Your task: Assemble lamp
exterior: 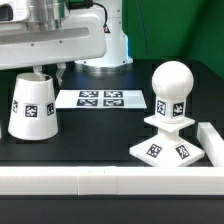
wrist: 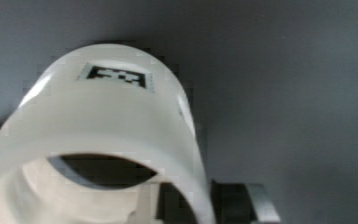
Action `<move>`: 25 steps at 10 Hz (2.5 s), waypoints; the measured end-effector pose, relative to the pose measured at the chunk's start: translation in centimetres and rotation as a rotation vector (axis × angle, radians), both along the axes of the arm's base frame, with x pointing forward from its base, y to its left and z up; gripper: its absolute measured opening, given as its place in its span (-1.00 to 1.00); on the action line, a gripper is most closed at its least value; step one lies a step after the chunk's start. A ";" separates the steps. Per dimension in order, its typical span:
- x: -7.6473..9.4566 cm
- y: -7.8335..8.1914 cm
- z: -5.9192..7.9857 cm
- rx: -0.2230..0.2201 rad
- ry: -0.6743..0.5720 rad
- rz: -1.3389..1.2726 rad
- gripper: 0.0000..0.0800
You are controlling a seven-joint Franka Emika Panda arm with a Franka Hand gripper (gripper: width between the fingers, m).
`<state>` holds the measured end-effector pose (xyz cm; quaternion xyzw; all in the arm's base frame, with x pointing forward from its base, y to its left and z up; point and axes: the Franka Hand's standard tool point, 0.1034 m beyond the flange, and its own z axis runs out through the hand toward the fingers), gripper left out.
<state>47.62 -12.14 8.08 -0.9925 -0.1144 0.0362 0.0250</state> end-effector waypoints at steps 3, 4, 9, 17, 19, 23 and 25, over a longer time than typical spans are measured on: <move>0.3 2.5 1.0 0.014 0.029 -0.053 -0.88; 1.2 5.2 2.8 0.046 0.046 -0.078 -0.88; 8.2 12.7 14.0 0.081 0.120 -0.229 -0.88; 10.3 15.8 15.9 0.087 0.112 -0.231 -0.88; 11.7 18.2 16.8 0.086 0.117 -0.257 -0.88; 12.5 21.8 14.7 0.085 0.117 -0.249 -0.88; 12.2 22.2 12.2 0.082 0.122 -0.244 -0.88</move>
Offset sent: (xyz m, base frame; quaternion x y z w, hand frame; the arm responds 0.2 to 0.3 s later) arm 0.0254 0.0845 0.0519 0.0912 -0.0184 0.1042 0.9902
